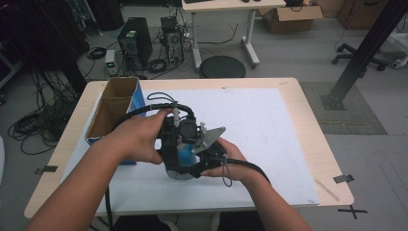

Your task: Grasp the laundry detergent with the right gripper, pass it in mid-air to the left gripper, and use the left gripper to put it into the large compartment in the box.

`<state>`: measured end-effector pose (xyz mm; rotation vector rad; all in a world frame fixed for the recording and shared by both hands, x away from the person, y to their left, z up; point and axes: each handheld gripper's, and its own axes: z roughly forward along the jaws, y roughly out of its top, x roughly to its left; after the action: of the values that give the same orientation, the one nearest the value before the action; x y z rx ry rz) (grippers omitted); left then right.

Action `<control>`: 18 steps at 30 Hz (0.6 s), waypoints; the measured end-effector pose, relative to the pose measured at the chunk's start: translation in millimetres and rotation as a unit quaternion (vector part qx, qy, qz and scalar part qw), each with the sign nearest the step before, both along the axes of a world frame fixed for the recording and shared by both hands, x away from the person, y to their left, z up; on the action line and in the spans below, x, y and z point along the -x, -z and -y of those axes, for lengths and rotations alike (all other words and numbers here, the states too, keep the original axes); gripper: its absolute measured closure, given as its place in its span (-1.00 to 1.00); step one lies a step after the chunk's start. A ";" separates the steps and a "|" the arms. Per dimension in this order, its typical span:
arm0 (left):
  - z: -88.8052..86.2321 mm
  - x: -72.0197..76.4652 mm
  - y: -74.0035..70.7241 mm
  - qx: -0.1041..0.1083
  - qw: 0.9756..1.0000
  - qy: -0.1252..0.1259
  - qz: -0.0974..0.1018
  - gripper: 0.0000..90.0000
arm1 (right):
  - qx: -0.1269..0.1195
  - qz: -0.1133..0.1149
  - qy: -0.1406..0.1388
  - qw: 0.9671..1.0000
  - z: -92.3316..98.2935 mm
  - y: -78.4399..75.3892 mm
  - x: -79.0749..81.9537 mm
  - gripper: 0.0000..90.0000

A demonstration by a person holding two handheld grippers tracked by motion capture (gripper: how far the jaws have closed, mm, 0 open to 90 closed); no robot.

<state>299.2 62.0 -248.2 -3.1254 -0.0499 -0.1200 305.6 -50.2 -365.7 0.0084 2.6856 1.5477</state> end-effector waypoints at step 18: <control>0.7 1.0 -0.6 -0.002 1.000 0.003 0.000 -0.45 | -0.003 0.007 0.000 1.000 -0.2 -2.0 -0.6 0.02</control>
<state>298.2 61.4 -247.6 -3.1223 -0.0396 -0.1187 306.2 -50.0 -363.6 -0.0016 2.6699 1.5493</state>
